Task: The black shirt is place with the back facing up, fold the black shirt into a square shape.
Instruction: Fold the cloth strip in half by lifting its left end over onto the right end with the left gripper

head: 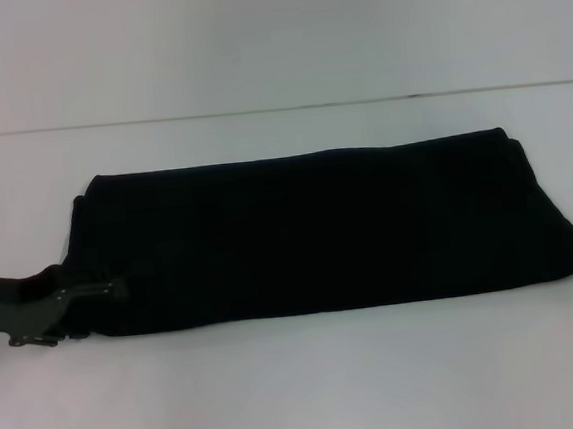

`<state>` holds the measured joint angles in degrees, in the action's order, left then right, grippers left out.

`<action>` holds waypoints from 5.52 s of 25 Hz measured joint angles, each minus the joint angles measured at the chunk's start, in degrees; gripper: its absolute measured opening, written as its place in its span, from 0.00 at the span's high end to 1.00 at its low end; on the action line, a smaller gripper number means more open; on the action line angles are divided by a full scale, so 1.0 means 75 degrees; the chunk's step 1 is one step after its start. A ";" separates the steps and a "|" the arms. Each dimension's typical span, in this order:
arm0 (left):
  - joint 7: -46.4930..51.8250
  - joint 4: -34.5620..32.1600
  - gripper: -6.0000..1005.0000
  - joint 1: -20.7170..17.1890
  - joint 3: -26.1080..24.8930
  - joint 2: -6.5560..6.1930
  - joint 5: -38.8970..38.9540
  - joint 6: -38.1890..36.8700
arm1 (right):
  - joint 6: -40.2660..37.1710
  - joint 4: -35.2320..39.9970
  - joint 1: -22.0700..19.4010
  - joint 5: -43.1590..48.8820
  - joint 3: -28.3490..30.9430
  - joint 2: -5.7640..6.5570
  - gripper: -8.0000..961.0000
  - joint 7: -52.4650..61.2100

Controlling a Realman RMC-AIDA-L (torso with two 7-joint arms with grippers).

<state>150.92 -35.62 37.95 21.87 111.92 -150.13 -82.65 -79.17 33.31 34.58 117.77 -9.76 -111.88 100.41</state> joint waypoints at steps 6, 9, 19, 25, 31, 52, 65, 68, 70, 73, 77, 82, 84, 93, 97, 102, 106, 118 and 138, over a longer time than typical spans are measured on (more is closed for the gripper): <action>0.0013 0.0039 0.12 0.0001 -0.0002 0.0007 0.0051 0.0155 | -0.0014 0.0000 -0.0007 -0.0013 0.0001 0.0000 0.24 0.0004; 0.0010 0.0043 0.12 -0.0004 -0.0008 0.0007 0.0062 0.0256 | -0.0013 0.0000 -0.0016 -0.0023 0.0001 0.0000 0.24 0.0006; -0.0065 0.0193 0.12 0.0087 0.0002 0.0031 0.0071 0.0672 | 0.0009 0.0000 0.0004 -0.0024 0.0001 0.0000 0.24 0.0006; -0.0148 0.0166 0.12 0.0150 -0.0005 0.0014 0.0145 0.0821 | 0.0009 0.0000 0.0007 -0.0025 0.0001 0.0000 0.24 0.0006; -0.0365 0.0078 0.12 0.0233 -0.0030 -0.0035 0.0503 0.0728 | 0.0009 0.0000 0.0007 -0.0024 0.0001 0.0000 0.24 0.0006; -0.0295 0.0061 0.12 -0.0033 -0.0021 -0.0009 0.0381 0.0436 | 0.0001 0.0000 0.0027 -0.0024 -0.0002 0.0000 0.24 0.0006; 0.0145 0.0152 0.12 -0.0073 -0.0042 0.0010 0.0293 0.0662 | 0.0000 0.0000 0.0019 -0.0023 0.0000 0.0000 0.24 0.0001; 0.0146 0.0199 0.12 -0.0085 -0.0045 0.0016 0.0338 0.0777 | 0.0003 0.0000 0.0018 -0.0023 0.0001 0.0000 0.24 -0.0007; 0.0129 0.0225 0.12 -0.0092 -0.0046 0.0019 0.0371 0.0891 | 0.0002 0.0000 0.0018 -0.0023 0.0001 0.0000 0.24 -0.0008; 0.0106 0.0236 0.12 -0.0098 -0.0046 0.0044 0.0379 0.1044 | -0.0016 0.0000 0.0018 -0.0023 0.0001 0.0000 0.24 -0.0010; 0.0078 0.0238 0.12 -0.0077 -0.0041 0.0066 0.0389 0.1186 | -0.0034 0.0000 0.0008 -0.0023 0.0001 0.0000 0.24 -0.0006; 0.0007 0.0222 0.12 -0.0052 -0.0047 0.0062 0.0397 0.1306 | -0.0049 0.0000 0.0000 -0.0068 -0.0014 0.0000 0.24 -0.0008; -0.0026 0.0217 0.12 -0.0035 -0.0053 0.0059 0.0419 0.1335 | -0.0054 0.0000 -0.0009 -0.0093 -0.0025 0.0000 0.24 -0.0009; -0.0324 0.0227 0.12 0.0035 -0.0033 0.0054 0.0695 0.1408 | -0.0055 0.0000 -0.0011 -0.0105 -0.0035 0.0000 0.24 -0.0006; -0.0527 0.0227 0.12 0.0055 -0.0015 0.0058 0.0695 0.1428 | -0.0020 0.0000 -0.0001 -0.0106 -0.0047 0.0000 0.24 -0.0015; -0.0758 0.0227 0.12 0.0061 0.0000 0.0063 0.0695 0.1467 | -0.0009 0.0000 0.0011 -0.0106 -0.0058 0.0000 0.24 -0.0025; -0.0921 0.0225 0.14 0.0027 0.0001 0.0075 0.0695 0.1562 | -0.0004 0.0000 0.0020 -0.0107 -0.0059 0.0000 0.24 -0.0028; -0.1127 0.0263 0.44 -0.0111 -0.0049 0.0131 0.0694 0.2018 | -0.0003 0.0000 0.0031 -0.0106 -0.0059 -0.0019 0.24 -0.0058; -0.1633 -0.0274 0.90 -0.0575 0.0015 0.0148 0.0610 0.1754 | 0.0010 -0.0071 0.0053 -0.0101 -0.0047 -0.0131 0.24 -0.0077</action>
<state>138.67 -37.68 33.63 21.99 113.03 -145.55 -69.49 -79.09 32.78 34.97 117.01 -10.11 -112.86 99.84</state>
